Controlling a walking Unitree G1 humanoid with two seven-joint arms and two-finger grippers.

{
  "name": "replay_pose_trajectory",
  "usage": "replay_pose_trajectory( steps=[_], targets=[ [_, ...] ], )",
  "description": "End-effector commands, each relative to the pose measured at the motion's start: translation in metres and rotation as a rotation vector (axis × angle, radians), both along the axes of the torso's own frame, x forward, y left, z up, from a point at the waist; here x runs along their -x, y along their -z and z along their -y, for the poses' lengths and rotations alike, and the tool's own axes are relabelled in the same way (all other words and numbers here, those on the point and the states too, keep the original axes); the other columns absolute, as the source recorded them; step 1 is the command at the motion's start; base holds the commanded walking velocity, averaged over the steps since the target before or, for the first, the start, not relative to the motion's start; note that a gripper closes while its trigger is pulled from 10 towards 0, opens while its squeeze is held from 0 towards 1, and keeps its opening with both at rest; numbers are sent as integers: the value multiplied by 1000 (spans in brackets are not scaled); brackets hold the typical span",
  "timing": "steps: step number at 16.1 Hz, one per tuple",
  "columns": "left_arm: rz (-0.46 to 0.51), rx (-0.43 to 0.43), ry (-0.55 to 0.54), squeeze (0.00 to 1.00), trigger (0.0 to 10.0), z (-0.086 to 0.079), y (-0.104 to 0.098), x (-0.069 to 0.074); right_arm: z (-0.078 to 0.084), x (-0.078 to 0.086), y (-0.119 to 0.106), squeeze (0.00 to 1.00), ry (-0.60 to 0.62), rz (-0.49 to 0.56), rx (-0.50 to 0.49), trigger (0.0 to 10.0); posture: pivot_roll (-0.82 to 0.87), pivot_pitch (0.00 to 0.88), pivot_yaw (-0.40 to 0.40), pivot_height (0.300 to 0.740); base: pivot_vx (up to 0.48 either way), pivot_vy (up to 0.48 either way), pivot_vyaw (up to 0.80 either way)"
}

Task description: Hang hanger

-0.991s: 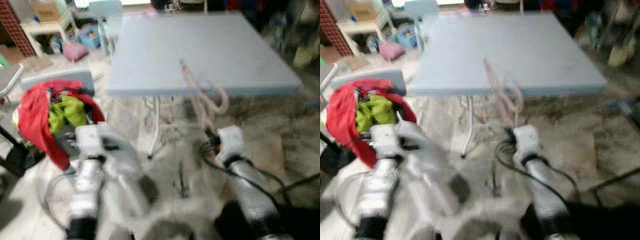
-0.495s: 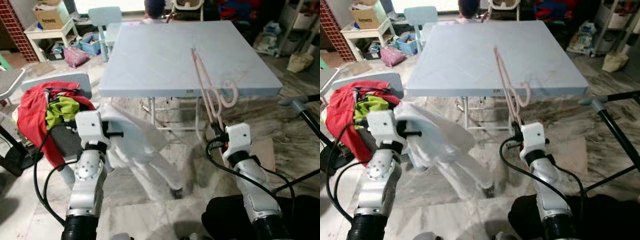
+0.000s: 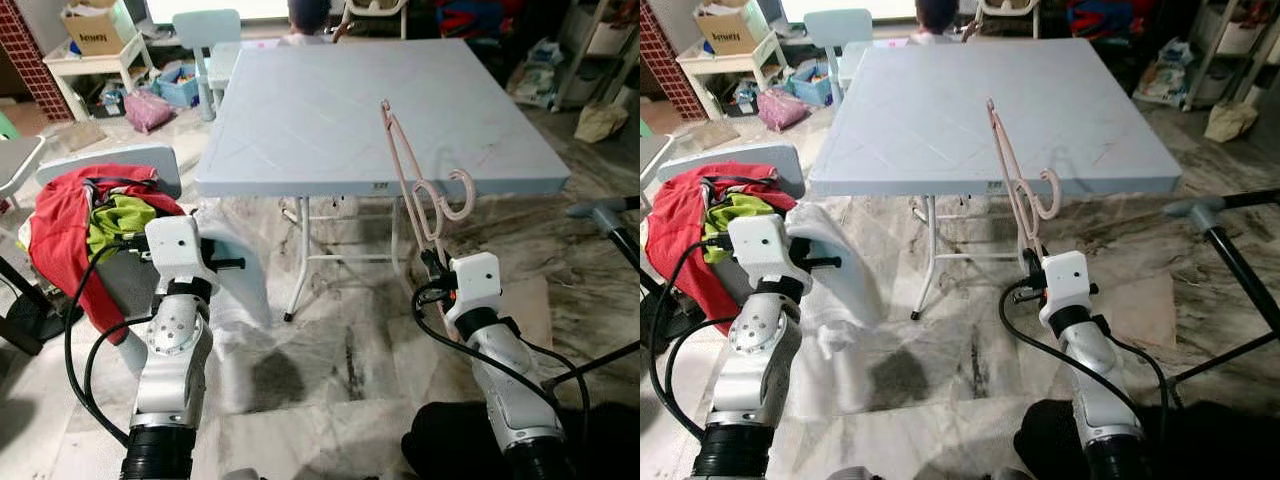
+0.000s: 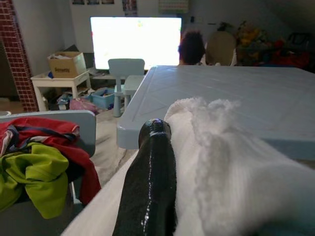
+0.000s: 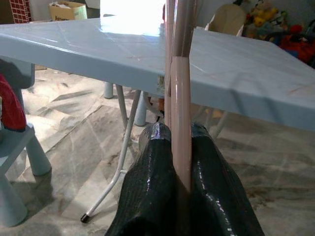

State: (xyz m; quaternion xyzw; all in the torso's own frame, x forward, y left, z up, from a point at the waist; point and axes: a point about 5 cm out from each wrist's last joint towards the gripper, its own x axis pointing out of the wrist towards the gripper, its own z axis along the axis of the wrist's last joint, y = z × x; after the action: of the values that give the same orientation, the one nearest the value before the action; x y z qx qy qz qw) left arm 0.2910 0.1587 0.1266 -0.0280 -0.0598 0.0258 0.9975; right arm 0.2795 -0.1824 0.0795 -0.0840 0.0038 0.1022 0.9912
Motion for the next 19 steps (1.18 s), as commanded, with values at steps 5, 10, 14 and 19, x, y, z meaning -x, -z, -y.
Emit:
replay_pose_trajectory(
  steps=[5, 10, 14, 19],
  targets=[
    [116, 13, 7, 0, 10000, 2, -31, -4, -2, -3, -8, 0, -15, 28, 0, 10000, -58, 0, 35, 740, 352, 0, 0],
    [134, 21, 4, 0, 10000, 2, -37, -7, -1, -3, -7, 0, -16, 24, 5, 10000, -59, 0, 32, 740, 368, 0, 0],
    [143, 23, 7, 0, 10000, 2, -40, -9, -2, -4, -8, 0, -21, 24, 7, 10000, -59, 0, 31, 740, 387, 0, 0],
    [189, 32, 0, 0, 10000, 0, -56, -15, -2, -4, -6, 0, -24, 15, 11, 10000, -60, 0, 30, 740, 393, 0, 0]
  ],
)
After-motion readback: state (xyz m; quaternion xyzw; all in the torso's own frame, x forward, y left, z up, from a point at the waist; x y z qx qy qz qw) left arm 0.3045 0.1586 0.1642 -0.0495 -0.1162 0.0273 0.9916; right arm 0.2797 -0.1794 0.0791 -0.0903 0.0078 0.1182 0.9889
